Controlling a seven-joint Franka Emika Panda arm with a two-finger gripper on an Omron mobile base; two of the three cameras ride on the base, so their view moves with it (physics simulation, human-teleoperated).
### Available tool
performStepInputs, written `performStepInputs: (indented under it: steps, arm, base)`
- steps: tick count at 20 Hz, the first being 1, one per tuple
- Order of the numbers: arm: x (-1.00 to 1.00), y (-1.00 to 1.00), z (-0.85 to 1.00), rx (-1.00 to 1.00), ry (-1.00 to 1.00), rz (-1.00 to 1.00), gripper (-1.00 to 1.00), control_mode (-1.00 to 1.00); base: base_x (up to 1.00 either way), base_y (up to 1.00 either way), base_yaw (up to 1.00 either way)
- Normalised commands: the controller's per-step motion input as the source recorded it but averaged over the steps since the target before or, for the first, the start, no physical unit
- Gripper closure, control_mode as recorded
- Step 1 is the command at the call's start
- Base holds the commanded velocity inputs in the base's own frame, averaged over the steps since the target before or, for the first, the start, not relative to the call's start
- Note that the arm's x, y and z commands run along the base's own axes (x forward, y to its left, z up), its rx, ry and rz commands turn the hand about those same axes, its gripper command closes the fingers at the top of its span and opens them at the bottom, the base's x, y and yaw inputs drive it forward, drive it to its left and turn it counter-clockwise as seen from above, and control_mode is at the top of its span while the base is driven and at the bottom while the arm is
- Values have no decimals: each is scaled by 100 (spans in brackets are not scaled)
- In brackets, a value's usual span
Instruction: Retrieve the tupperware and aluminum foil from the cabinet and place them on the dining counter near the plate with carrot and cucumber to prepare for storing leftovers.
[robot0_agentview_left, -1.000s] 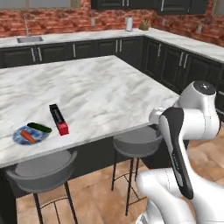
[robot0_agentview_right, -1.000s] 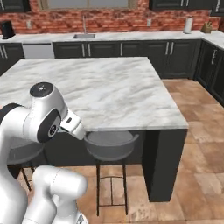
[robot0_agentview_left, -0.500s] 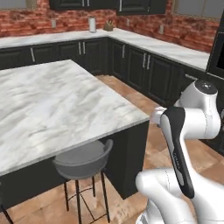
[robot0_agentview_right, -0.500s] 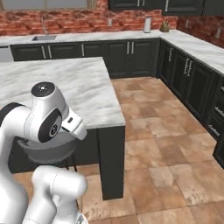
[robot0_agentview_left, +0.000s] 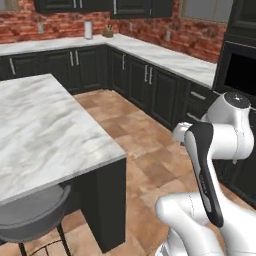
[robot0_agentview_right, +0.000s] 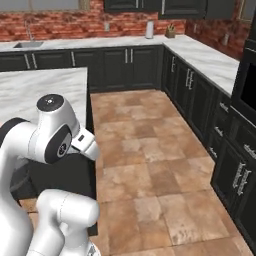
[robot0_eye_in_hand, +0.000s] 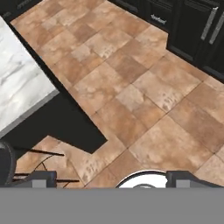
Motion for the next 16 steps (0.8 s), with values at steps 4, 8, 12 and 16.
performStepInputs:
  steps: [4, 8, 12, 16]
  arm:
    - [0, 0, 0, 0, 0, 0, -100, 100]
    - [0, 0, 0, 0, 0, 0, -100, 100]
    - [0, 0, 0, 0, 0, 0, -100, 100]
    - [0, 0, 0, 0, 0, 0, -100, 100]
  base:
    - [92, -95, 11]
    - [100, -67, 17]
    - [100, -46, 18]
    - [100, -17, 11]
